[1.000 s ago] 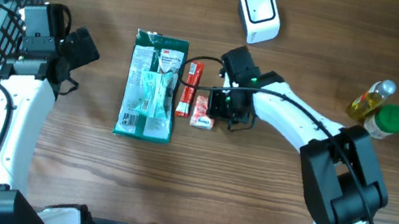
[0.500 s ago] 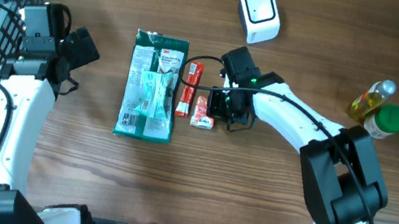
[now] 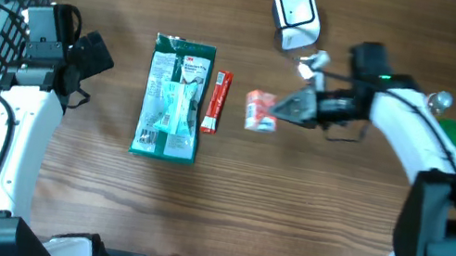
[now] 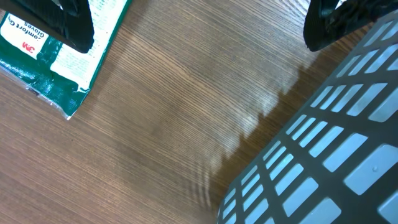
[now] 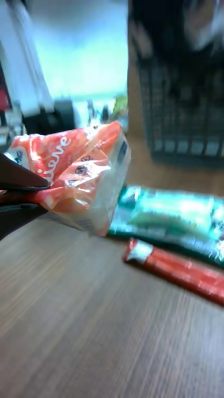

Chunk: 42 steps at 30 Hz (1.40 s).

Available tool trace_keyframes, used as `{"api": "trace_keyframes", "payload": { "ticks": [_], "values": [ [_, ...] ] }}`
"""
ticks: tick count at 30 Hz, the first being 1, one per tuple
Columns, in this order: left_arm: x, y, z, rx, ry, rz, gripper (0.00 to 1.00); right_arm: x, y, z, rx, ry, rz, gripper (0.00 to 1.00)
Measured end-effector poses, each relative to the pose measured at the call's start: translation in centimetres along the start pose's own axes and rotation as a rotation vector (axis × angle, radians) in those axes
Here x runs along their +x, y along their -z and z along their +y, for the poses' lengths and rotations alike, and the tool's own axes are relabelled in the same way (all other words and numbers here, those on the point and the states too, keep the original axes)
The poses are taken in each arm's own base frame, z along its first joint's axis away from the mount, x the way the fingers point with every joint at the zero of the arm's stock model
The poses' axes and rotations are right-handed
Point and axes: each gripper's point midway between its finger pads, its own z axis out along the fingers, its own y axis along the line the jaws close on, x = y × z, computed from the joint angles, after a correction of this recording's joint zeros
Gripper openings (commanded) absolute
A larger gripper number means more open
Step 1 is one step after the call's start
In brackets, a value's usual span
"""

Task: Scan the item barcode
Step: 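Raise the tissue pack up to the scanner window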

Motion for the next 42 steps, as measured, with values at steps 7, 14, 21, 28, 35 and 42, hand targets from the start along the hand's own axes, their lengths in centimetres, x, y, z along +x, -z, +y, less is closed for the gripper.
{"api": "trace_keyframes", "payload": {
  "ticks": [7,14,21,28,35,42],
  "values": [
    [0.0,0.0,0.0,0.000,0.000,-0.001,1.00,0.9,3.6,1.0,-0.127,0.039,-0.060,0.04],
    [0.0,0.0,0.0,0.000,0.000,-0.001,1.00,1.6,3.8,1.7,-0.158,0.109,-0.061,0.04],
    [0.0,0.0,0.0,0.000,0.000,-0.001,1.00,1.4,3.8,1.5,-0.152,0.155,-0.066,0.04],
    [0.0,0.0,0.0,0.000,0.000,-0.001,1.00,0.6,3.4,-2.5,0.068,0.195,-0.030,0.04],
    [0.0,0.0,0.0,0.000,0.000,-0.001,1.00,0.2,1.9,-7.4,0.431,0.093,0.031,0.04],
    [0.0,0.0,0.0,0.001,0.000,-0.001,1.00,-2.7,3.6,-4.0,0.738,0.097,0.051,0.04]
  ]
}}
